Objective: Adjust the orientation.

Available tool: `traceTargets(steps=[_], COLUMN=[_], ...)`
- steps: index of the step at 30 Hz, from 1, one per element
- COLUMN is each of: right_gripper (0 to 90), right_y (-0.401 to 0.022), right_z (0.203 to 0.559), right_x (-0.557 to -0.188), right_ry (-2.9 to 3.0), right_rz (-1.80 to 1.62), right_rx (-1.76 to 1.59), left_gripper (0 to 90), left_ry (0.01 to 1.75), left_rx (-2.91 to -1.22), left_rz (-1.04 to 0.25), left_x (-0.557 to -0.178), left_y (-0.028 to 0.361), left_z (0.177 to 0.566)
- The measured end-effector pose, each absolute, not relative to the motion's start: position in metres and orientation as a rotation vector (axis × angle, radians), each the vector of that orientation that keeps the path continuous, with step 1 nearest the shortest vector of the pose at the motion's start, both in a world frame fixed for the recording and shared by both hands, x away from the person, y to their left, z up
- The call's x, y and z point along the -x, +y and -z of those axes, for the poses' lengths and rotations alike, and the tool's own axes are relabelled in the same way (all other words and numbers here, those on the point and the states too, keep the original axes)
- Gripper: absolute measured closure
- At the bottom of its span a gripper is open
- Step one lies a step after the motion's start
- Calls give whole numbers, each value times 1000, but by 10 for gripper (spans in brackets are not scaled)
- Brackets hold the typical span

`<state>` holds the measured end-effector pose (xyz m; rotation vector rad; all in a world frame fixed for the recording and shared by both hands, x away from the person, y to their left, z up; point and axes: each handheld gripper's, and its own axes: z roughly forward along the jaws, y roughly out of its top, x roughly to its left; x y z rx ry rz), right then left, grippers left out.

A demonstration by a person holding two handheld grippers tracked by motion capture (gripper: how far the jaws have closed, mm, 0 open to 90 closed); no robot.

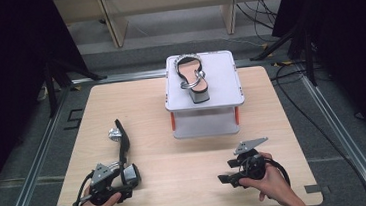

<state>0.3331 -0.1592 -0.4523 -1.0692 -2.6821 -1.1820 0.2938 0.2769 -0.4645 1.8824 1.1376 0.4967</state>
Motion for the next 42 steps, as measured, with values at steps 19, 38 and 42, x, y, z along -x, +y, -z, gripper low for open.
traceTargets(steps=[19,38,42], right_gripper=[290,339,405], right_y=[-157,-149,-134], right_z=[452,449,447], right_x=[-331,-333,-342], right_ry=[-2667,-2675,-2678], right_rz=[1157,1194,1231], right_rx=[1071,1058,1009], left_gripper=[425,375,338], left_ry=[1020,966,997], left_rx=[-2057,-2030,-2041], left_rz=[-681,-557,-554], left_x=[-310,-290,-278], left_y=[226,223,236], left_z=[451,447,449])
